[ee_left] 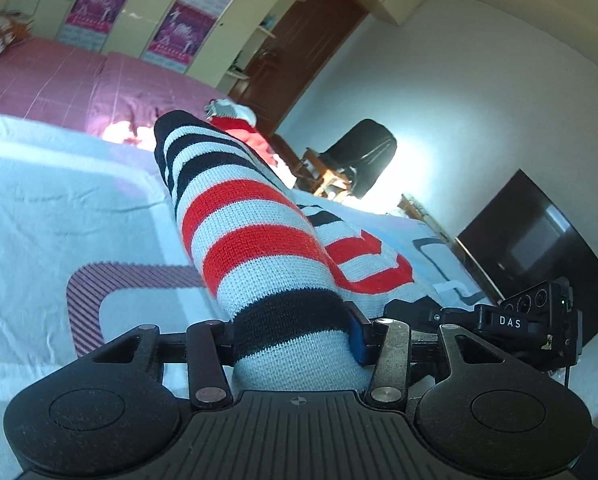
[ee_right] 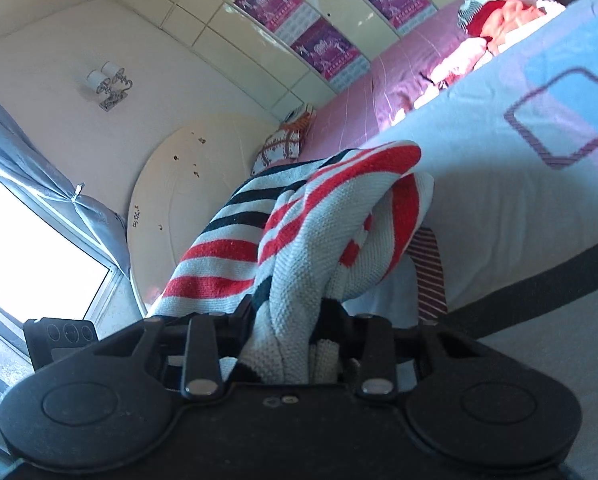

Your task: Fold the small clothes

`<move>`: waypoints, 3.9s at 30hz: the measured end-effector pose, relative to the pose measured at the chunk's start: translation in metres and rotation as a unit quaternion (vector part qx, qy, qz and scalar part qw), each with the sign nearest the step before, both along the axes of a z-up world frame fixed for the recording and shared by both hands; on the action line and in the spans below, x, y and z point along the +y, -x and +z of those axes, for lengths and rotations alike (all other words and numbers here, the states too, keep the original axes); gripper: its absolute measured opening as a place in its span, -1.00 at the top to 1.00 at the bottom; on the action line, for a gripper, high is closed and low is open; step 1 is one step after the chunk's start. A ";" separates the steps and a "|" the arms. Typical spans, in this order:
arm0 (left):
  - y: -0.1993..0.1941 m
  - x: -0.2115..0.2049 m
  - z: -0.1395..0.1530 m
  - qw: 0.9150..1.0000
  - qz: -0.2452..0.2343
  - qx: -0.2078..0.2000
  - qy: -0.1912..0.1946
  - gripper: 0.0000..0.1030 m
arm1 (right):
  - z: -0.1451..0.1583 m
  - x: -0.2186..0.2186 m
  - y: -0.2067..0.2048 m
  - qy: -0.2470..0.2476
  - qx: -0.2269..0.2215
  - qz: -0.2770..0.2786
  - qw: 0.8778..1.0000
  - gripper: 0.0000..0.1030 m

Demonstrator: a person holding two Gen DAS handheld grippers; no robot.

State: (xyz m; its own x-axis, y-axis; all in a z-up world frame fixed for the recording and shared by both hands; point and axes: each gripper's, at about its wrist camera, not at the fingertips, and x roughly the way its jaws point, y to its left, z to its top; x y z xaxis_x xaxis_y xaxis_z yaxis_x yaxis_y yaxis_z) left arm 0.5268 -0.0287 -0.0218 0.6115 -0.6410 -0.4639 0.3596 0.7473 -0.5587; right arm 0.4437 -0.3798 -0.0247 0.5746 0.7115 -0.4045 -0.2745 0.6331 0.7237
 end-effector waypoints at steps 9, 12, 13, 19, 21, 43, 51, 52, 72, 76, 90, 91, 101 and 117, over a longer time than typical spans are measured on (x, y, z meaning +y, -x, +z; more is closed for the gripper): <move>0.021 0.059 0.032 0.999 0.001 -0.032 0.016 0.09 | 0.036 0.053 0.017 0.015 -0.031 -0.001 0.999 0.30; 0.032 0.095 0.035 0.999 0.019 -0.036 0.020 0.09 | 0.040 0.085 0.013 0.017 -0.037 0.018 0.999 0.30; 0.036 0.110 0.034 0.999 0.028 -0.036 0.022 0.09 | 0.040 0.097 0.011 0.017 -0.038 0.027 0.999 0.30; 0.064 0.205 0.023 0.995 0.093 -0.024 0.026 0.09 | 0.029 0.185 0.001 0.010 -0.033 0.089 0.995 0.30; 0.075 0.239 0.013 0.993 0.113 -0.014 0.043 0.10 | 0.023 0.217 0.000 0.008 -0.027 0.112 0.993 0.30; 0.209 0.355 -0.117 0.948 0.299 0.036 0.100 0.07 | -0.034 0.328 0.027 0.020 0.050 0.159 0.986 0.17; 0.174 0.332 -0.061 0.942 0.335 -0.026 -0.003 0.07 | 0.022 0.364 0.034 0.107 -0.081 0.198 0.971 0.49; 0.161 0.328 -0.061 0.952 0.307 -0.018 -0.002 0.07 | 0.020 0.376 0.032 0.121 -0.085 0.206 0.967 0.55; 0.239 0.266 -0.069 0.954 0.267 -0.019 -0.137 0.07 | 0.005 0.376 0.107 0.266 -0.129 0.266 0.918 1.00; 0.247 0.246 -0.061 0.941 0.261 -0.034 -0.211 0.07 | 0.000 0.379 0.112 0.255 -0.119 0.247 0.927 1.00; 0.352 0.194 0.007 0.911 0.318 -0.084 -0.249 -1.00 | 0.072 0.304 0.182 0.198 -0.133 0.115 0.964 -0.43; 0.360 0.188 0.014 0.911 0.317 -0.084 -0.249 -1.00 | 0.077 0.300 0.194 0.199 -0.141 0.110 0.963 -0.51; 0.464 0.112 0.058 0.906 0.323 -0.105 -0.254 -1.00 | 0.109 0.249 0.316 0.241 -0.179 0.097 0.949 -0.98; 0.591 0.065 0.080 0.899 0.345 -0.131 -0.234 -1.00 | 0.124 0.199 0.433 0.290 -0.219 0.032 0.931 -0.99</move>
State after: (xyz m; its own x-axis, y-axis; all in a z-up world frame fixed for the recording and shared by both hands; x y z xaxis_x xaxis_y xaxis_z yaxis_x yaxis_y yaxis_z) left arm -0.0642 0.0367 0.0586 0.9163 0.1621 -0.3661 -0.2075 0.9743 -0.0880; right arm 0.0106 -0.1806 0.0988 0.7390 0.4848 -0.4679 -0.5131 0.8550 0.0755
